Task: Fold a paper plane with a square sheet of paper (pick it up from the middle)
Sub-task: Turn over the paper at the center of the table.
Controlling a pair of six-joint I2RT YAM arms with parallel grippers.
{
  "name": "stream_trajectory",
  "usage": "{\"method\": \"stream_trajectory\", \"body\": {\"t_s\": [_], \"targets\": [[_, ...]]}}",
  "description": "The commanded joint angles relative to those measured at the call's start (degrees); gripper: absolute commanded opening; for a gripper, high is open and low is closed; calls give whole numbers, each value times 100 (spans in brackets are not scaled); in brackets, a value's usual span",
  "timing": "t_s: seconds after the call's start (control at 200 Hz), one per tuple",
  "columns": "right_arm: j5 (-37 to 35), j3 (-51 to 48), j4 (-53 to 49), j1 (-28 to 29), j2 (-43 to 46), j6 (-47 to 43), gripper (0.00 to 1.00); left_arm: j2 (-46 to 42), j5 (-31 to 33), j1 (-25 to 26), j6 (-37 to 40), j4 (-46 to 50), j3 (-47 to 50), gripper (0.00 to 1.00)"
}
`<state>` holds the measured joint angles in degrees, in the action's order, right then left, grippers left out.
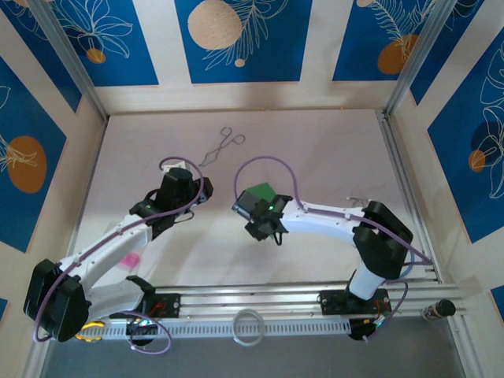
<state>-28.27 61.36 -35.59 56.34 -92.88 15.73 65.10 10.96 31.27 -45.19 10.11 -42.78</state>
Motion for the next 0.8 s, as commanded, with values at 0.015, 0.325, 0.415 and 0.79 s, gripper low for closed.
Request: {"method": "stream_trajectory", "body": {"t_s": [0.015,0.325,0.415,0.79], "targets": [[1656,-488,910,-655,799,561,42,68,-171,-96,-95,32,38,53],[4855,-1590,2498,-2827,847,1909,10,760,-1267,-145,-146,-364,-119,50],[4725,-1453,2262,-2830,513,1896,8,1025,-1578,-146,-217,-536,-153,49],[4700,-1627,2399,-2838,-210,2213,8,1743,-2443,-142,-266,-757,-406,46]]}}
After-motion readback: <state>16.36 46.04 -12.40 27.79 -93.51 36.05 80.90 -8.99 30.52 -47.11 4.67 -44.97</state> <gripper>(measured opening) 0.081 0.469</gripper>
